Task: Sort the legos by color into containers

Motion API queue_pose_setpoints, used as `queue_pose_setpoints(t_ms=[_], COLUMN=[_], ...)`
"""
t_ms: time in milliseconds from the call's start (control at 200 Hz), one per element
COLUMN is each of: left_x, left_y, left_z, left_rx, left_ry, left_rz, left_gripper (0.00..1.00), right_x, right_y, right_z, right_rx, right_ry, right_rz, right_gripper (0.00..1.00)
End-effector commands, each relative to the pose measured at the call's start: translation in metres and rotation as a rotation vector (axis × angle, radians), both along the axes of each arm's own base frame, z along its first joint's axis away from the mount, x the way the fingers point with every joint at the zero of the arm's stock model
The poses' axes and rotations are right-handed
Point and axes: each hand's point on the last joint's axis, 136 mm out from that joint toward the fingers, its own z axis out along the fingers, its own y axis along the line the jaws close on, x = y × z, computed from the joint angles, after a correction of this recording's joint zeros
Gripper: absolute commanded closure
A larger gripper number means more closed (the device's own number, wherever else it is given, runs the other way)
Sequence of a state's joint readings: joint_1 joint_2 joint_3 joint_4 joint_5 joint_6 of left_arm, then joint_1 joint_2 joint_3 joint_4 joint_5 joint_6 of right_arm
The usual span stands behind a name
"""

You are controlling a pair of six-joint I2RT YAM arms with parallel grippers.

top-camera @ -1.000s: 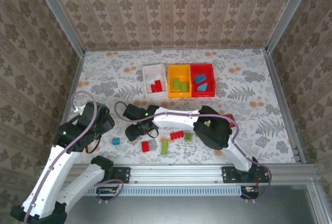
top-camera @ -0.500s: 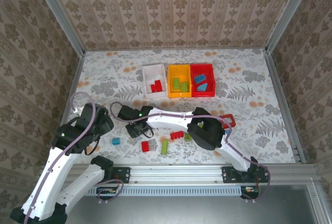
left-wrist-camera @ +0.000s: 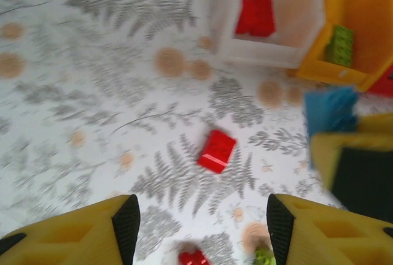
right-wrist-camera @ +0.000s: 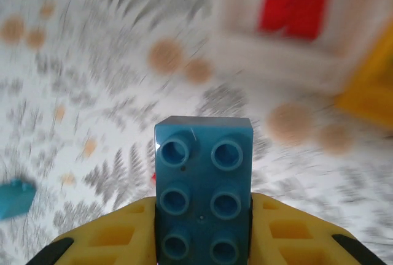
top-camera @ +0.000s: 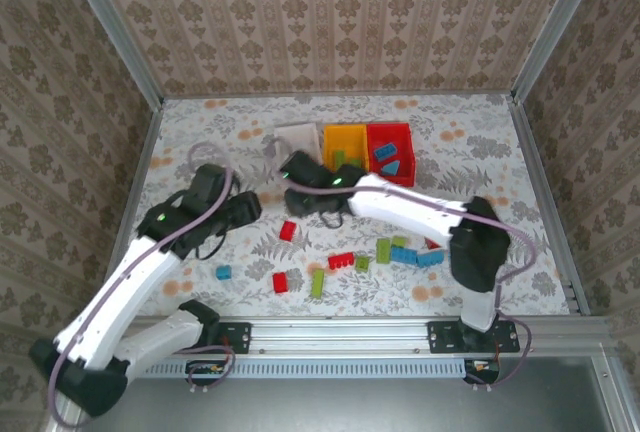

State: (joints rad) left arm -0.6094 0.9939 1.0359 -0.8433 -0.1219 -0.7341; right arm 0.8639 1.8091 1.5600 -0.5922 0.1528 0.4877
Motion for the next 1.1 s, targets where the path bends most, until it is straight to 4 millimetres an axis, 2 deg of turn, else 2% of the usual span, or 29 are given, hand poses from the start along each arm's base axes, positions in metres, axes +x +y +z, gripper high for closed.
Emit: queue_pose_setpoints(t_ms=[0,110,185,300,375,495,610,720,815,955,1095], left_x=[0.035,0.056,0.067,0.08,0.086,0.091,0.089,0.081,0.072,0.055,0.04], left_y=[-0.065,-0.112,-0.138,-0.166,-0.177,-0.182,-0.176,-0.166,-0.154,-0.136,-0.102], left_z=[0.033,0.036,0.041,0.037,0.031,0.018,0.001,-0.016,-0.028,-0.038,-0.058], left_rx=[-0.093,-0.135,-0.154,-0.151,-0.147,-0.121,-0.073,-0.022,0.014,0.056,0.124], left_ry=[-0.132,-0.156,-0.169,-0.154,-0.136,-0.11,-0.061,-0.014,0.018,0.046,0.132], left_rz=[-0.152,-0.228,-0.27,-0.321,-0.34,-0.351,-0.344,-0.349,-0.342,-0.349,-0.306], left_gripper=[0.4,0.41,0.4,0.4,0.4,0.4,0.4,0.4,0.39,0.38,0.37], right_x=[0.033,0.069,0.093,0.126,0.143,0.16,0.165,0.163,0.164,0.166,0.16], right_y=[-0.083,-0.151,-0.185,-0.22,-0.233,-0.238,-0.241,-0.245,-0.246,-0.238,-0.223], right_z=[0.001,-0.01,-0.018,-0.037,-0.05,-0.062,-0.073,-0.081,-0.078,-0.05,-0.004], right_rx=[-0.08,-0.119,-0.149,-0.196,-0.207,-0.223,-0.245,-0.27,-0.278,-0.259,-0.224], right_ry=[-0.002,0.055,0.085,0.136,0.168,0.188,0.214,0.235,0.225,0.156,0.052], right_rz=[-0.141,-0.282,-0.352,-0.444,-0.49,-0.505,-0.529,-0.549,-0.559,-0.551,-0.527], right_gripper=[0.72,0.72,0.72,0.72,0.72,0.71,0.68,0.58,0.47,0.4,0.38])
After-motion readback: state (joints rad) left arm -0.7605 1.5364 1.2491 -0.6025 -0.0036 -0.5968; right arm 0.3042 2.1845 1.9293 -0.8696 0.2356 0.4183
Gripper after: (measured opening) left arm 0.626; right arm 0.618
